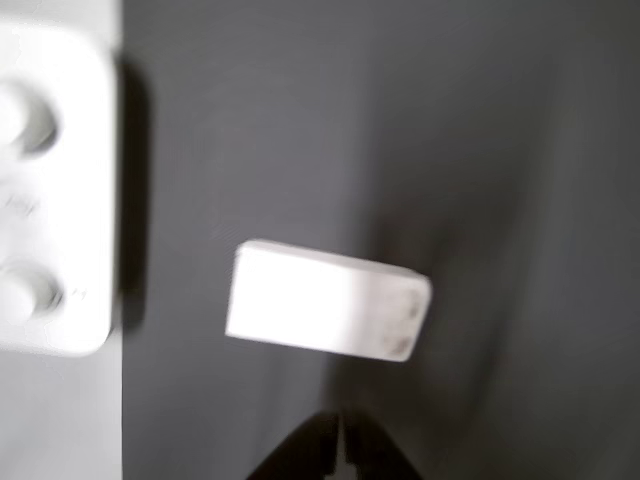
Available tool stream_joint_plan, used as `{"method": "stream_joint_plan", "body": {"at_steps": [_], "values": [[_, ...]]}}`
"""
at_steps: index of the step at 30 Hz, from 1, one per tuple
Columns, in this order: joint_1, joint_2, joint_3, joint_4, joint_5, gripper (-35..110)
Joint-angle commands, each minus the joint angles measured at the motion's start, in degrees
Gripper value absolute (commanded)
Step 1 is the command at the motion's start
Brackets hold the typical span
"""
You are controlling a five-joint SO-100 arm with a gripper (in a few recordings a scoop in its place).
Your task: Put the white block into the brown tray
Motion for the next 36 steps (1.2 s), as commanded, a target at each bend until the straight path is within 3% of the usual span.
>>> {"method": "stream_joint_plan", "body": {"at_steps": [1,16,26,36], "values": [[-0.26,0.26,-2.55,0.70,-4.66,0],[-1.05,0.09,-3.60,2.90,-53.26,0],[0.44,0.00,-3.60,2.81,-72.86,0],[2.20,-0.97,-3.43,0.00,-80.51,0]]}}
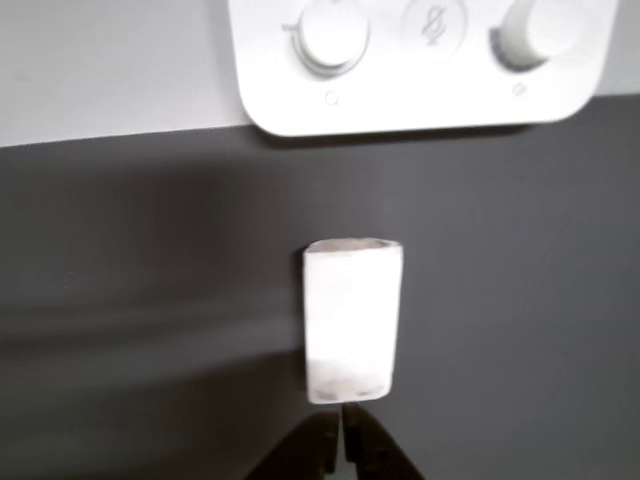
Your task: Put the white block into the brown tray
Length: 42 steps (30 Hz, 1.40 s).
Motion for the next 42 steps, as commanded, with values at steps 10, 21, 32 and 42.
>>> {"method": "stream_joint_plan", "body": {"at_steps": [10,21,32,42], "values": [[1.23,-0.70,-2.90,-2.11,-11.34,0],[0.88,-1.05,-3.25,-2.02,-11.51,23],[0.97,-1.23,-3.43,-2.55,-11.87,33],[0.79,-2.20,-3.43,-4.31,-11.95,40]]}}
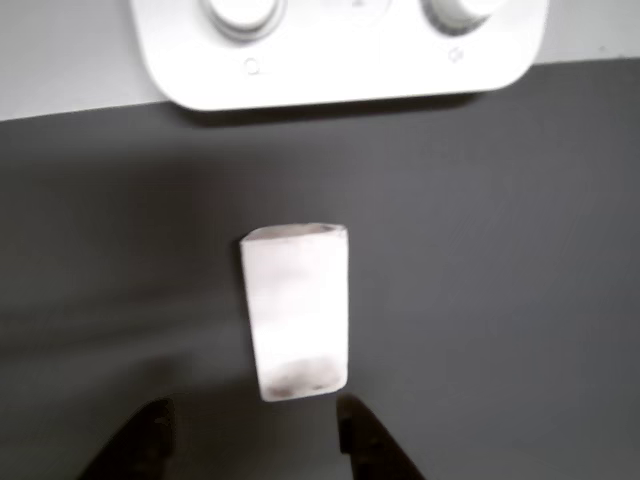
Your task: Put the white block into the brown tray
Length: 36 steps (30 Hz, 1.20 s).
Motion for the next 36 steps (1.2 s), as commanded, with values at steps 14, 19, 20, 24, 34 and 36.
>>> {"method": "stream_joint_plan", "body": {"at_steps": [14,19,20,24,34,36], "values": [[-1.23,-1.93,-2.02,-5.36,-11.51,48],[-1.05,-2.90,-1.85,-5.62,-11.51,47],[-0.97,-3.25,-1.76,-5.80,-11.60,47],[-0.53,-4.48,-1.49,-6.33,-12.13,47],[-0.53,-8.61,-1.05,-9.67,-12.83,46],[-0.44,-9.05,-1.05,-10.20,-12.83,46]]}}
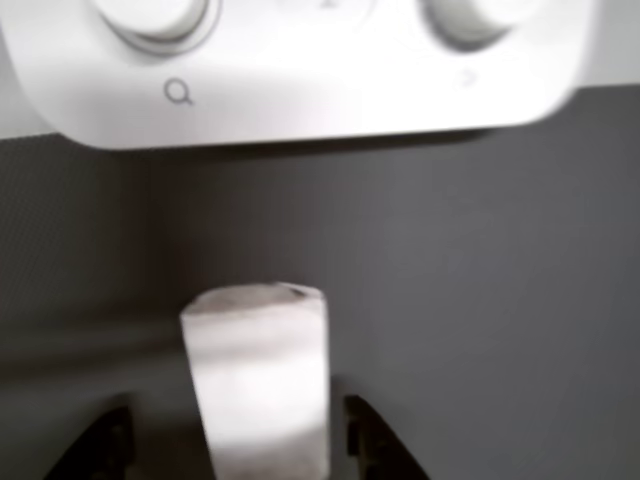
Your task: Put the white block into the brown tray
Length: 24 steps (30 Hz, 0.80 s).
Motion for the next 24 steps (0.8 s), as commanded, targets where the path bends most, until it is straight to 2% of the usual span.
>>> {"method": "stream_joint_plan", "body": {"at_steps": [1,19,24], "values": [[0.53,0.09,-1.05,-0.88,-12.83,46],[0.79,-0.35,-0.79,-1.14,-12.74,29],[0.70,-0.53,-0.62,-1.14,-12.66,28]]}}
